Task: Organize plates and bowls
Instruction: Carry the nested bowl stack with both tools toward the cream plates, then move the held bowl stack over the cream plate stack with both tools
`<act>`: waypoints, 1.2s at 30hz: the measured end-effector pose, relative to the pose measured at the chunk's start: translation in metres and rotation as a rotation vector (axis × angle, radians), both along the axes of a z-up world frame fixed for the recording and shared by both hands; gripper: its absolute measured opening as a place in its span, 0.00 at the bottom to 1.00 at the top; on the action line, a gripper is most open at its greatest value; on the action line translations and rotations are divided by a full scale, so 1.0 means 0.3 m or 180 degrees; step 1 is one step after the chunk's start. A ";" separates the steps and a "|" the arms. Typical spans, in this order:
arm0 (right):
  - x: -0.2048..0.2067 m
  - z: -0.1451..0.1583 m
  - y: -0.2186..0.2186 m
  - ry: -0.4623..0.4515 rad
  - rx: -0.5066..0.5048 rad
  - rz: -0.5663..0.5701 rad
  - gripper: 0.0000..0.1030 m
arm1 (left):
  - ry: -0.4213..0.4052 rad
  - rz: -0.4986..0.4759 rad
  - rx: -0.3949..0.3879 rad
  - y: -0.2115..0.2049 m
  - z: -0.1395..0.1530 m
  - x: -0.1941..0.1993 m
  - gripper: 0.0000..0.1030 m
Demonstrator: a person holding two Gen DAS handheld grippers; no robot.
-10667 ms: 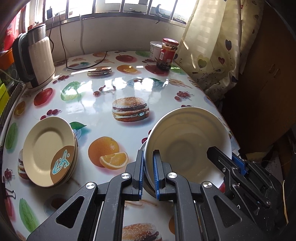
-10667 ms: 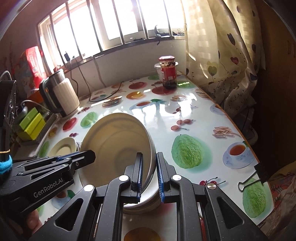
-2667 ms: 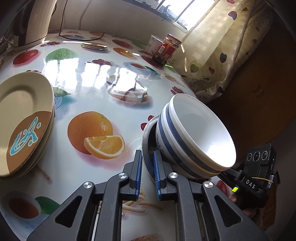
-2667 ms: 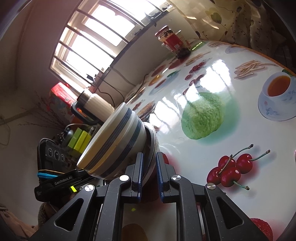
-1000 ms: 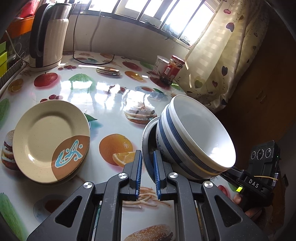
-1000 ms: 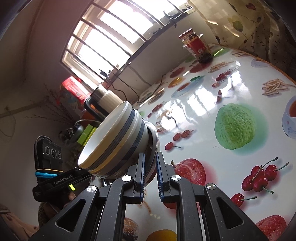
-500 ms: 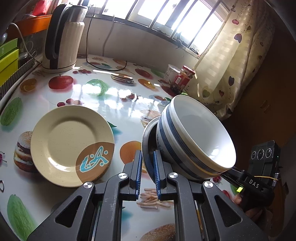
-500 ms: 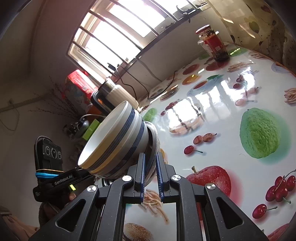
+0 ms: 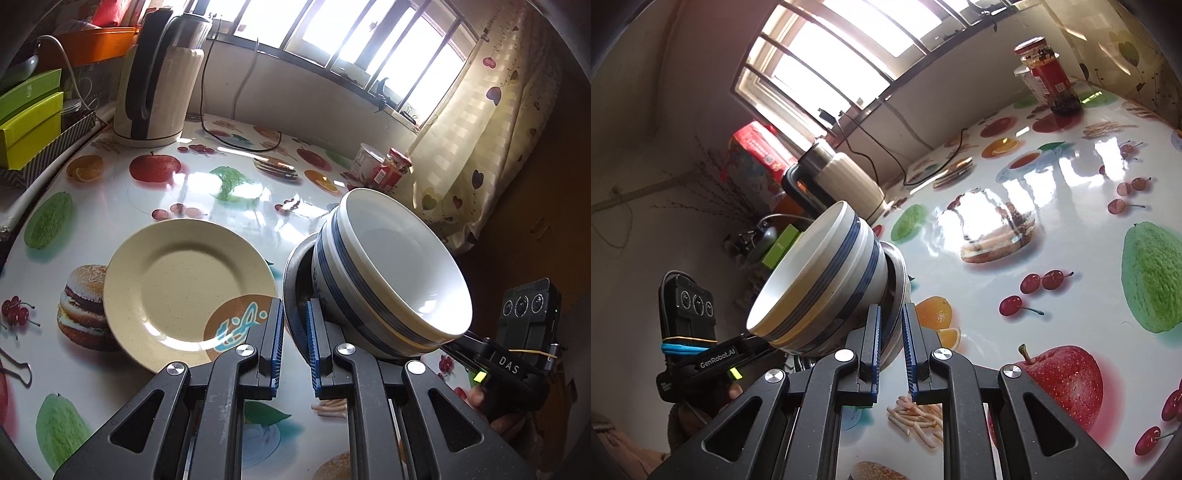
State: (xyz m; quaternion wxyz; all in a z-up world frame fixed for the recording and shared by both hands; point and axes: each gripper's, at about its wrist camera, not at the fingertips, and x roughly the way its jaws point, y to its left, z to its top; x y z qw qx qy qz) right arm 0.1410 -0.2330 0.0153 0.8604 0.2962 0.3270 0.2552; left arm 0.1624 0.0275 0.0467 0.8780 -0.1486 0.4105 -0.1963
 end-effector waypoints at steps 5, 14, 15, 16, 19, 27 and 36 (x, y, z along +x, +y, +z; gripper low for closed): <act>0.031 0.005 0.040 -0.0002 -0.0021 0.0081 0.13 | 0.0000 0.0082 -0.0010 0.043 -0.002 0.008 0.11; 0.083 0.008 0.106 0.0000 -0.0024 0.0224 0.13 | -0.0014 0.0201 0.0012 0.111 -0.002 0.022 0.11; 0.089 0.006 0.114 0.0008 -0.0024 0.0237 0.13 | -0.0012 0.0220 0.0011 0.120 -0.003 0.024 0.11; 0.096 0.005 0.123 0.0010 -0.0022 0.0256 0.13 | -0.0008 0.0237 0.0012 0.128 -0.005 0.026 0.11; 0.115 0.007 0.151 0.0015 -0.0029 0.0309 0.13 | -0.0009 0.0291 0.0008 0.157 -0.009 0.027 0.11; 0.166 0.005 0.212 0.0035 -0.0049 0.0433 0.13 | 0.0022 0.0413 0.0001 0.215 -0.019 0.042 0.11; 0.215 -0.003 0.275 0.0056 -0.0094 0.0543 0.13 | 0.0062 0.0522 0.0007 0.270 -0.039 0.065 0.11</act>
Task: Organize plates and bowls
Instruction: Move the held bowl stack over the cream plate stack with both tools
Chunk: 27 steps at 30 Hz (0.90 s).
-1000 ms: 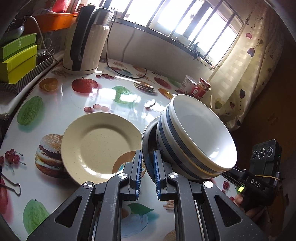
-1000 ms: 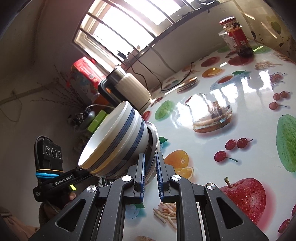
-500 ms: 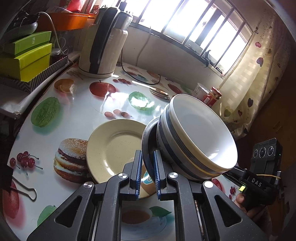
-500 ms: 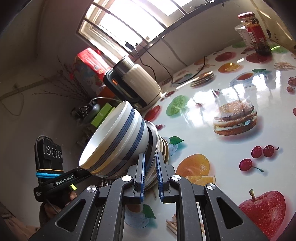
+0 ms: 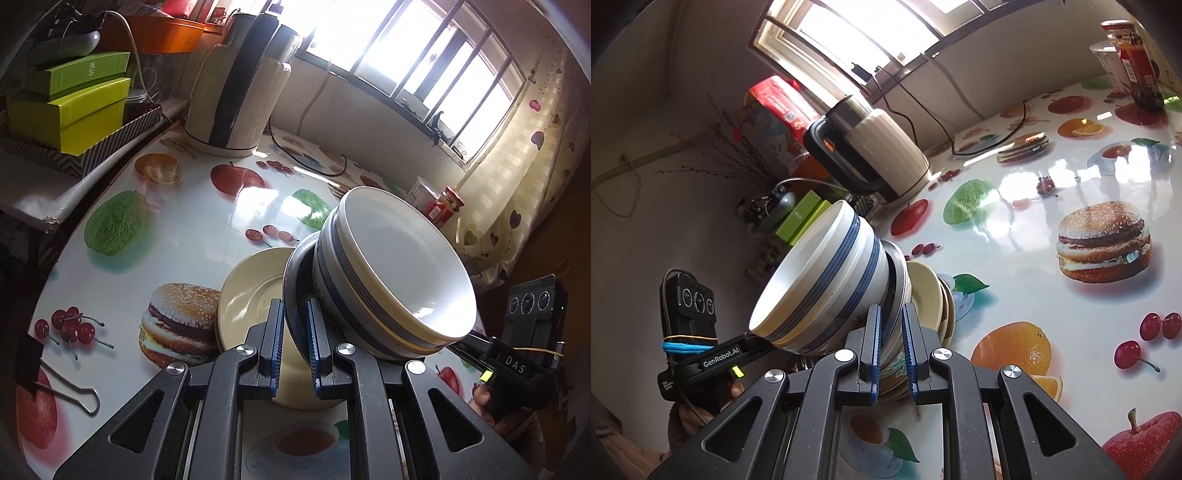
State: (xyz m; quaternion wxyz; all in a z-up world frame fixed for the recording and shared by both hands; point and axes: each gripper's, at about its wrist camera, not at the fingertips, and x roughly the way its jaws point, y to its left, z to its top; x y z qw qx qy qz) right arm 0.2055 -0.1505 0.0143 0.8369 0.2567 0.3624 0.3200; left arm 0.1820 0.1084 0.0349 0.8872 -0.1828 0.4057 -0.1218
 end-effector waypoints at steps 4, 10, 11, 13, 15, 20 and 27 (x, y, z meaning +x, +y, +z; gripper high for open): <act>0.017 -0.012 0.018 0.0027 -0.0008 0.0030 0.13 | 0.0012 0.0038 0.0029 0.013 -0.012 0.009 0.11; 0.049 -0.032 0.039 0.0094 -0.0012 0.0055 0.13 | 0.0058 0.0067 0.0027 0.030 -0.029 0.022 0.11; 0.053 -0.035 0.042 0.0102 -0.0014 0.0060 0.13 | 0.0071 0.0072 0.0022 0.032 -0.033 0.024 0.11; 0.057 -0.038 0.049 0.0114 -0.0032 0.0066 0.13 | 0.0095 0.0079 0.0012 0.037 -0.042 0.027 0.11; 0.063 -0.041 0.055 0.0117 -0.0042 0.0073 0.13 | 0.0111 0.0086 0.0017 0.036 -0.048 0.029 0.11; 0.076 -0.049 0.062 0.0145 -0.0065 0.0079 0.13 | 0.0160 0.0103 -0.0004 0.044 -0.064 0.036 0.11; 0.081 -0.056 0.061 0.0166 -0.0062 0.0082 0.13 | 0.0166 0.0115 -0.0030 0.047 -0.069 0.036 0.11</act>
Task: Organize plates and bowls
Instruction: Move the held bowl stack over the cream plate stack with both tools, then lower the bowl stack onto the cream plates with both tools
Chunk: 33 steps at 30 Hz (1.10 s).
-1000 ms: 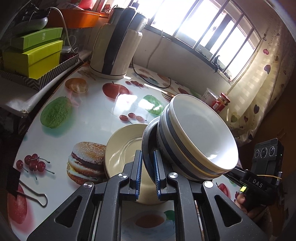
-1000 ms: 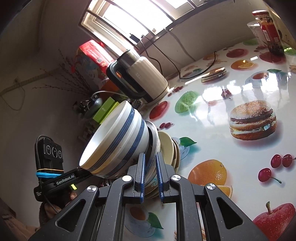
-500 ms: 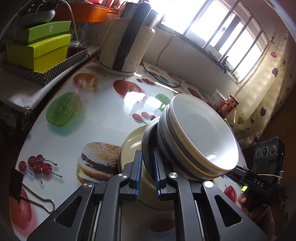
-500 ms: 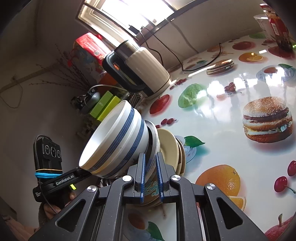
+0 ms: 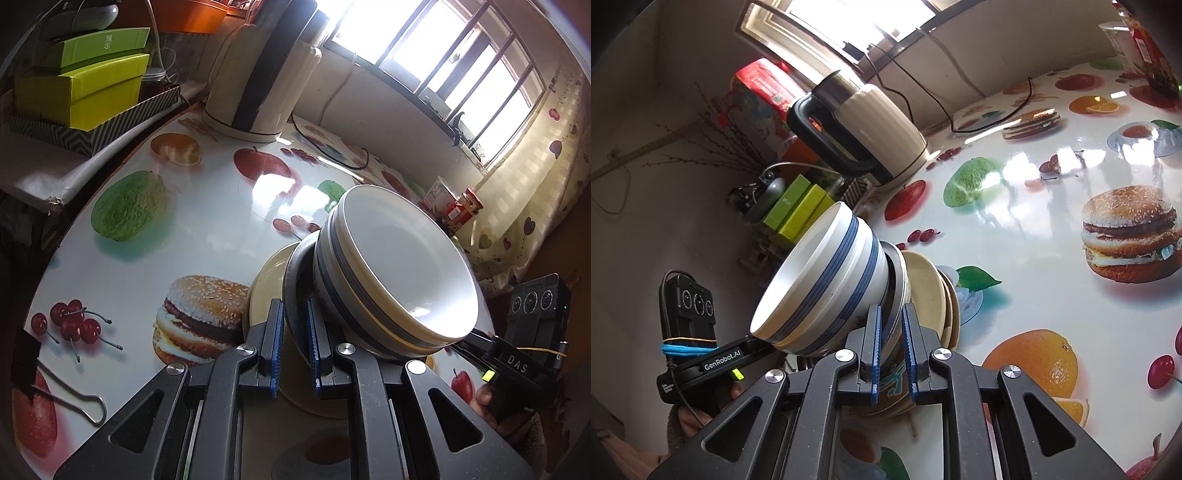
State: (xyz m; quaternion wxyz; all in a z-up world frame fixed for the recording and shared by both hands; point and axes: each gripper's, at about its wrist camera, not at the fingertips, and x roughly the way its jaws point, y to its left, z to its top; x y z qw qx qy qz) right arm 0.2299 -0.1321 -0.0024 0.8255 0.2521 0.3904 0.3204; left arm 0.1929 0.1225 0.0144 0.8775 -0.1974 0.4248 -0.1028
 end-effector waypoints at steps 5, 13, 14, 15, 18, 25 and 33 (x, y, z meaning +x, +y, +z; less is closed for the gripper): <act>0.000 0.001 0.000 0.0003 0.0005 -0.0003 0.13 | -0.0005 0.0000 -0.0018 0.003 -0.002 0.000 0.11; -0.001 0.002 0.000 -0.0002 -0.0015 -0.0004 0.13 | 0.0009 -0.0016 -0.0008 0.006 -0.001 -0.004 0.12; -0.001 0.002 0.000 -0.0006 -0.0025 -0.0005 0.13 | 0.0014 -0.0012 0.0003 0.006 -0.001 -0.005 0.12; -0.001 0.003 -0.001 -0.0010 -0.0036 -0.0006 0.13 | 0.0021 -0.0008 0.0008 0.004 0.000 -0.004 0.12; -0.002 0.004 -0.001 -0.0021 -0.0074 -0.0017 0.13 | 0.0023 -0.0006 0.0049 -0.001 0.003 -0.008 0.13; -0.008 0.008 0.000 -0.0025 -0.0205 -0.0072 0.23 | 0.0006 0.0010 0.0159 -0.010 0.012 -0.017 0.15; -0.030 0.026 0.001 -0.0101 -0.0417 -0.0170 0.38 | -0.0010 0.0089 0.0311 -0.017 0.030 -0.030 0.21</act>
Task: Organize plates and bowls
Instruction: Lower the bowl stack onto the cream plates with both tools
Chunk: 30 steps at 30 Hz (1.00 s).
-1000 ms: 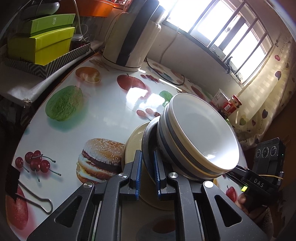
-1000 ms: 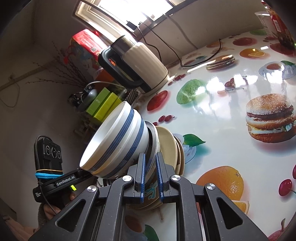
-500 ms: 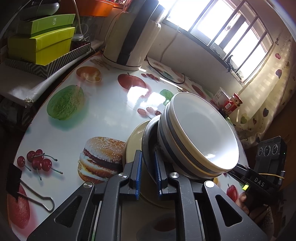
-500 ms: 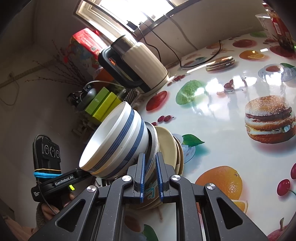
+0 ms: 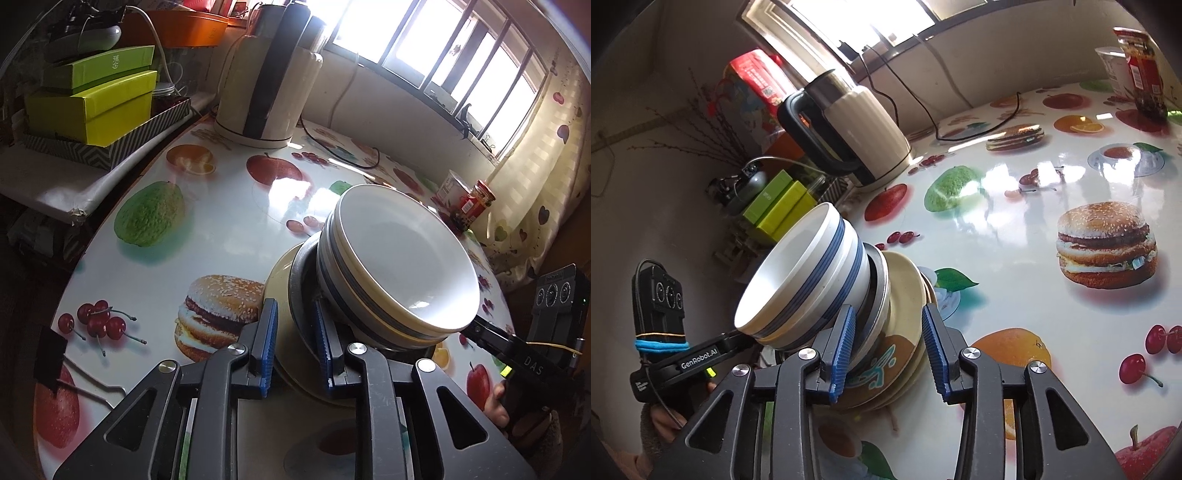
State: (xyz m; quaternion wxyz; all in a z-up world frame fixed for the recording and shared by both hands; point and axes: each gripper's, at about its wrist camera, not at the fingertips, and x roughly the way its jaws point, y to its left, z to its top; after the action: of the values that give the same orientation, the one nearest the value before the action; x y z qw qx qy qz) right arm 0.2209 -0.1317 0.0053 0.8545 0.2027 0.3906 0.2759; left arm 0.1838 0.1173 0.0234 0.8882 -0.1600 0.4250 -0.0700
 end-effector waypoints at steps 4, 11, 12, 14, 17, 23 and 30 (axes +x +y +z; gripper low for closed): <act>-0.011 0.009 -0.002 -0.0027 -0.0072 -0.0041 0.45 | -0.0012 0.0021 0.0037 0.000 0.009 -0.009 0.23; -0.038 0.029 0.011 -0.0114 -0.0232 -0.0050 0.54 | -0.0030 0.0040 0.0098 -0.002 0.021 -0.034 0.30; -0.043 0.032 0.014 -0.0128 -0.0252 -0.0047 0.54 | -0.0036 0.0045 0.0122 -0.003 0.023 -0.039 0.34; -0.053 0.041 0.021 -0.0161 -0.0303 -0.0041 0.55 | -0.0042 0.0061 0.0129 -0.002 0.028 -0.048 0.37; -0.070 0.051 0.027 -0.0213 -0.0367 -0.0037 0.57 | -0.0068 0.0055 0.0150 -0.005 0.038 -0.062 0.38; -0.094 0.063 0.023 -0.0251 -0.0412 -0.0075 0.59 | -0.0129 0.0030 0.0233 -0.025 0.058 -0.088 0.42; -0.128 0.085 0.019 -0.0304 -0.0449 -0.0101 0.60 | -0.0203 0.0029 0.0338 -0.048 0.082 -0.123 0.43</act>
State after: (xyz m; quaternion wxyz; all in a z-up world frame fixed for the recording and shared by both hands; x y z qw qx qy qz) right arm 0.1824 -0.1261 0.0308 0.8886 0.1348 0.3646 0.2435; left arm 0.1469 0.1028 0.0480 0.9088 -0.1124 0.3989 -0.0483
